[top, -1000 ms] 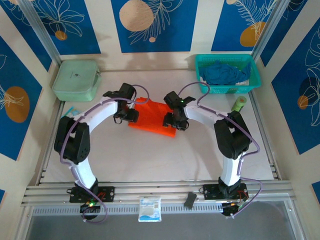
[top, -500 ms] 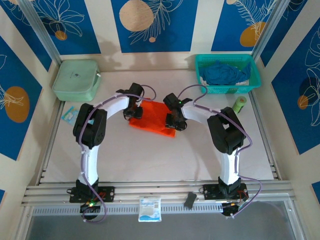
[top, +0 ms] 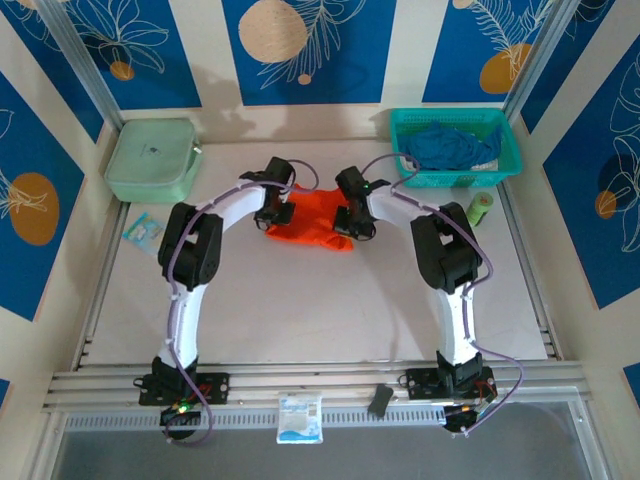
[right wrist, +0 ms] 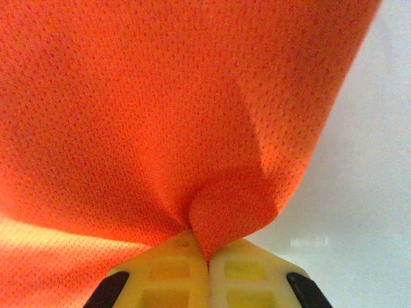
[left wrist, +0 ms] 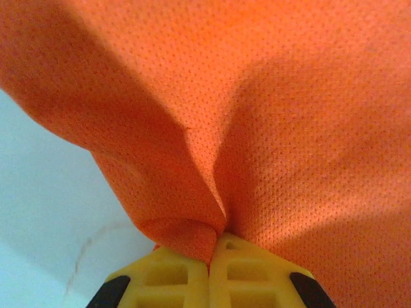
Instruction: Fold and stack the t-shirts
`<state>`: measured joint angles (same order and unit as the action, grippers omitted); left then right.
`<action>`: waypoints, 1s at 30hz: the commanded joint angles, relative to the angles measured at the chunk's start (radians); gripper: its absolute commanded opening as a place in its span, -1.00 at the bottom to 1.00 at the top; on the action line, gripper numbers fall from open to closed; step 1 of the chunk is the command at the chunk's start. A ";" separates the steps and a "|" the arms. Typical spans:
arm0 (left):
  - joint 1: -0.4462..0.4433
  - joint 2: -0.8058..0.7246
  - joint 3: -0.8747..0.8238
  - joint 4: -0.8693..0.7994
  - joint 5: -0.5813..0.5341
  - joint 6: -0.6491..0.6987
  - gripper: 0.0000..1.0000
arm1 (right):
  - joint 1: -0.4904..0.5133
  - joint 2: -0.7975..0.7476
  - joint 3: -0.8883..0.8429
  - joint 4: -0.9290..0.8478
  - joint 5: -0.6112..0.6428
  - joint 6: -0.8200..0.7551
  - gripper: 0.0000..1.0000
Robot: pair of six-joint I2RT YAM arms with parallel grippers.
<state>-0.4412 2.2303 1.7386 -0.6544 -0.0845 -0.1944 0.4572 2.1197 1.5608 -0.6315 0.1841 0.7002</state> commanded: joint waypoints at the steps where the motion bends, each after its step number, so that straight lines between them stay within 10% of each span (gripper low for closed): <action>1: 0.012 0.130 0.078 -0.105 -0.038 0.033 -1.00 | -0.048 0.107 0.106 -0.039 0.012 -0.086 -1.00; 16: 0.104 0.524 0.830 -0.338 -0.012 0.139 -1.00 | -0.153 0.530 0.816 -0.198 -0.062 -0.183 -1.00; 27: 0.122 0.544 0.869 -0.253 -0.024 0.183 -0.66 | -0.201 0.652 1.001 -0.265 -0.182 -0.150 -0.99; 30: 0.123 0.539 0.869 -0.251 -0.028 0.187 -0.26 | -0.198 0.640 0.998 -0.258 -0.183 -0.164 -0.48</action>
<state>-0.3355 2.7224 2.6022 -0.8688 -0.1066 -0.0235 0.2657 2.7316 2.5767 -0.8249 0.0071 0.5404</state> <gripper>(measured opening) 0.341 0.208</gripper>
